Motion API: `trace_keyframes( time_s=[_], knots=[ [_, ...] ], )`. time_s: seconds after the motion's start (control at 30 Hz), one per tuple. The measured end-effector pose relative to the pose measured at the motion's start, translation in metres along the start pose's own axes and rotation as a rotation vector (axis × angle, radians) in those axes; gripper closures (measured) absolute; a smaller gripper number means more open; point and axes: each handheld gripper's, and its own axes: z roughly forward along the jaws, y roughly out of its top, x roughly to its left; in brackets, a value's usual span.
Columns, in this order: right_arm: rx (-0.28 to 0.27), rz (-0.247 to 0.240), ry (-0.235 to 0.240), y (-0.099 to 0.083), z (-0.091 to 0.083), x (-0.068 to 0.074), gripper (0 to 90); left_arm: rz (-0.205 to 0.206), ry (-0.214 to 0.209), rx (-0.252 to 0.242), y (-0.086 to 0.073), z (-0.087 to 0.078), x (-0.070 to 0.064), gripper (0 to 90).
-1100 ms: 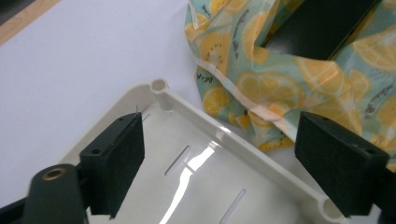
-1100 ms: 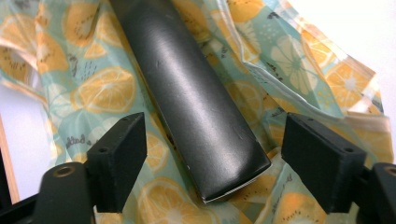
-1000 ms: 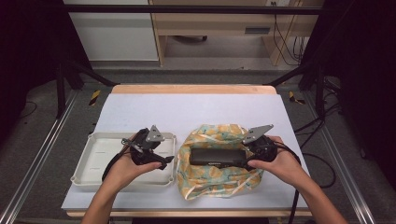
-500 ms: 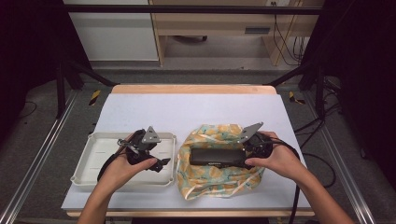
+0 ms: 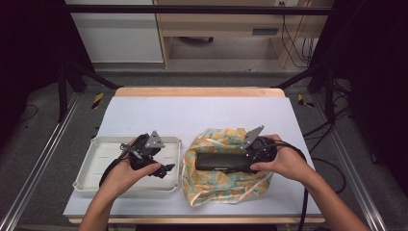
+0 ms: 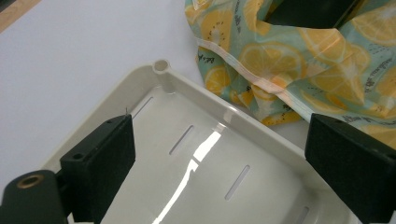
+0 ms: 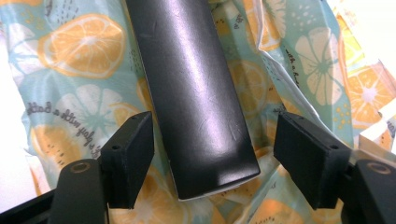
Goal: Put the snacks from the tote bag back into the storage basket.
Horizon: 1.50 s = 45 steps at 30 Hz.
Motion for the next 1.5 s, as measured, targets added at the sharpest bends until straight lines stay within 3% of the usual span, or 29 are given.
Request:
trace_keyframes(
  time_s=[0.33, 0.63, 1.27, 1.3, 1.5],
  knots=[
    [0.027, -0.021, 0.025, 0.002, 0.007, 0.0, 28.3, 0.015, -0.009, 0.011, 0.0, 0.001, -0.003, 8.5],
    [0.088, -0.022, 0.038, 0.0, 0.018, -0.004, 27.2, 0.029, -0.016, 0.024, 0.001, 0.004, -0.004, 8.5],
    [0.176, -0.067, 0.114, 0.004, 0.038, -0.008, 34.8, 0.054, -0.023, 0.058, 0.002, 0.013, -0.011, 8.6],
    [0.178, -0.087, 0.116, 0.004, 0.039, -0.009, 35.3, 0.054, -0.023, 0.058, 0.002, 0.013, -0.011, 8.6],
    [0.198, -0.085, 0.122, 0.004, 0.042, -0.01, 35.7, 0.059, -0.023, 0.062, 0.002, 0.013, -0.012, 8.6]
  ],
)
